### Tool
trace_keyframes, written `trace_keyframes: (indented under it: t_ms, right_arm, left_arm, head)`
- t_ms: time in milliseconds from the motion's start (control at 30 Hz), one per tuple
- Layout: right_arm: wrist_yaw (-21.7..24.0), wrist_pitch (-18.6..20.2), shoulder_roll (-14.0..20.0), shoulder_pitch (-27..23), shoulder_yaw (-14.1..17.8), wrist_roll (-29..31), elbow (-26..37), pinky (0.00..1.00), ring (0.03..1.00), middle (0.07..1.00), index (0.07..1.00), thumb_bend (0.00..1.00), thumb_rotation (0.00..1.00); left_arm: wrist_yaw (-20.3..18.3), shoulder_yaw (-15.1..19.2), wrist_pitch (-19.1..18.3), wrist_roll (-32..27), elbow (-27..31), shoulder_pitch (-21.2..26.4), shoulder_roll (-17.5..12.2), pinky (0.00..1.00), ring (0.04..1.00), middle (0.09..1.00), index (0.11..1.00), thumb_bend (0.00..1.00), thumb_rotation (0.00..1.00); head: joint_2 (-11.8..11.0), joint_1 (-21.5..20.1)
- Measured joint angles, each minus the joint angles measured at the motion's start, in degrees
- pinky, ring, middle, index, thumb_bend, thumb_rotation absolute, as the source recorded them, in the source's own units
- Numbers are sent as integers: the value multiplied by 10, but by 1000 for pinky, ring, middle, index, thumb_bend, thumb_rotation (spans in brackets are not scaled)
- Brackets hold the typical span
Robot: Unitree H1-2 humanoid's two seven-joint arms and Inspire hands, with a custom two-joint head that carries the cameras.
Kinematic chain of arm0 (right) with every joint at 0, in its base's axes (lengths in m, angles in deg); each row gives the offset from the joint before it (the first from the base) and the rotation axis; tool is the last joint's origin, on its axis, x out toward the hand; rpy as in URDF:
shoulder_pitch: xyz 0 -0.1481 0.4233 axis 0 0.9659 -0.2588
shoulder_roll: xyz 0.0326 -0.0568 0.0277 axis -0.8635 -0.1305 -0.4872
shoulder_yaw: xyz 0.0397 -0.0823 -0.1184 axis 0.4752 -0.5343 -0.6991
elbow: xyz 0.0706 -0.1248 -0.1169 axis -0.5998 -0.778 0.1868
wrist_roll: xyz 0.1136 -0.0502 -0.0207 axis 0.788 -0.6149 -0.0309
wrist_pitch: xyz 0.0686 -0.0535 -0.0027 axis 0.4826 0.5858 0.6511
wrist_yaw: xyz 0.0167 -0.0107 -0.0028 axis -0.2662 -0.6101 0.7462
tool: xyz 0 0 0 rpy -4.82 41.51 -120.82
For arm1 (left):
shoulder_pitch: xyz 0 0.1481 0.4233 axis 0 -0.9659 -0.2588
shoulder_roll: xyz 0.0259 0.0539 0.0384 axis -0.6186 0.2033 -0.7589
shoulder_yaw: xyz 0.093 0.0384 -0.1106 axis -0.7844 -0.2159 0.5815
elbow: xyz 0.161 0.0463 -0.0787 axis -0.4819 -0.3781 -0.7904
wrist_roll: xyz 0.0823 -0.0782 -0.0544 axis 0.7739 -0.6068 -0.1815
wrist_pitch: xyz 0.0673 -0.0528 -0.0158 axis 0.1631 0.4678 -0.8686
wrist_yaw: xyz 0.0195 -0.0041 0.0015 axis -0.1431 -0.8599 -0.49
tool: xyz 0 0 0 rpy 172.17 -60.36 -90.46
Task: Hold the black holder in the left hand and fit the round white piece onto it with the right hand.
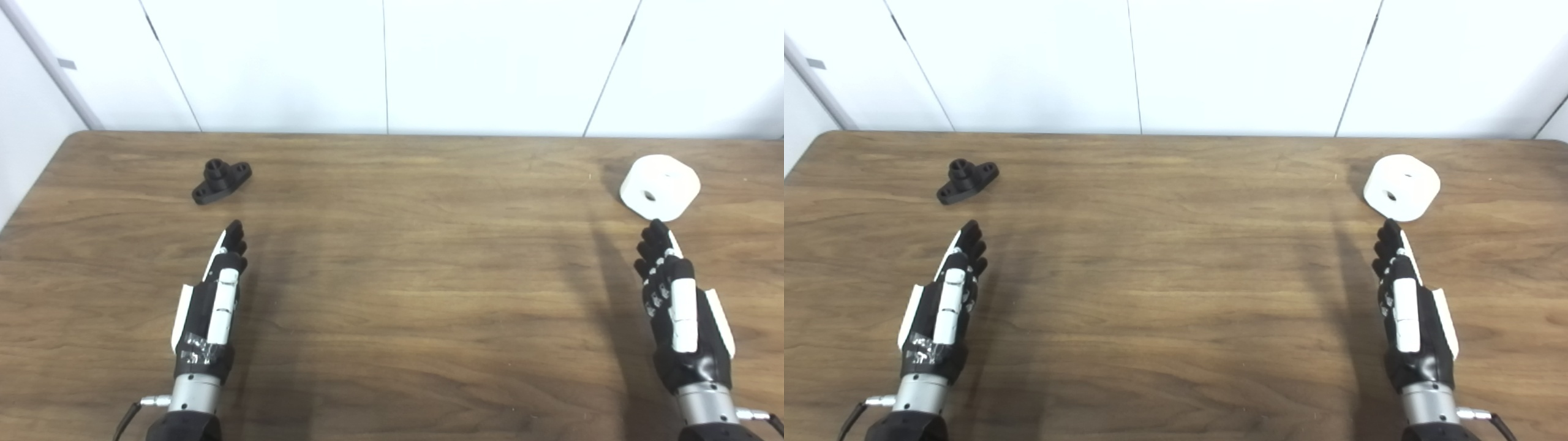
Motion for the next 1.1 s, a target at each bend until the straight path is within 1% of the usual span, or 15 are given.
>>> trace_keyframes:
  t_ms: [133,367,500,567,667,733,767,800,867,900,967,1033,1100]
  right_arm:
    - [-3,0,-1,0,-4,-9,0,1000,988,983,964,610,1000]
    - [-5,0,-1,1,-6,-10,0,1000,991,984,967,604,1000]
    - [-6,0,-1,1,-7,-14,0,1000,985,980,968,587,1000]
    - [-5,-1,-1,2,-6,-14,0,1000,987,981,969,587,1000]
    - [-2,-5,0,2,-4,-8,-1,1000,997,985,976,603,1000]
    - [0,-15,0,3,-2,-6,-5,1000,995,983,972,604,1000]
    - [1,-17,0,4,0,-5,-7,1000,996,982,970,603,1000]
    - [1,-20,1,4,1,-4,-10,1000,997,982,969,598,1000]
    - [2,-25,1,5,3,-3,-17,1000,997,984,972,601,1000]
    - [2,-26,1,6,4,-2,-21,1000,997,986,974,604,1000]
    - [4,-39,2,7,5,0,-29,1000,1000,988,979,594,1000]
    - [9,-51,3,7,6,4,-40,1000,1000,987,980,592,1000]
    - [12,-51,4,8,7,8,-44,1000,1000,988,981,597,1000]
  left_arm:
    - [-1,3,0,-3,0,0,-1,1000,1000,1000,993,574,874]
    - [-3,5,1,-3,-1,0,-1,1000,996,997,990,569,878]
    - [-4,5,2,-3,-2,0,-1,1000,998,996,986,565,875]
    - [-3,4,4,-2,-2,0,-1,1000,998,994,983,549,874]
    - [-3,1,4,1,-2,0,-1,1000,995,992,982,520,885]
    - [-3,-2,5,6,-2,-1,-1,1000,994,994,989,496,903]
    - [-3,-4,9,8,-2,-1,0,1000,994,997,995,496,909]
    - [-3,-5,14,9,-3,-1,0,1000,994,997,996,497,911]
    - [-3,-8,27,10,-5,-2,0,1000,998,998,998,507,905]
    - [-3,-10,32,10,-7,-2,0,1000,1000,998,998,513,900]
    - [-2,-13,40,14,-15,-3,1,1000,1000,994,996,531,896]
    - [-2,-17,41,23,-19,-5,1,1000,1000,994,996,539,896]
    - [-2,-20,44,27,-19,-7,2,1000,1000,995,993,534,895]
  head:
    - [-1,-5]
    - [-2,-10]
    - [-16,7]
    - [-25,22]
    - [-32,30]
    - [-42,37]
    - [-53,49]
    - [-56,51]
    - [-78,69]
    - [-81,71]
    - [-98,83]
    - [-100,85]
    - [-117,92]
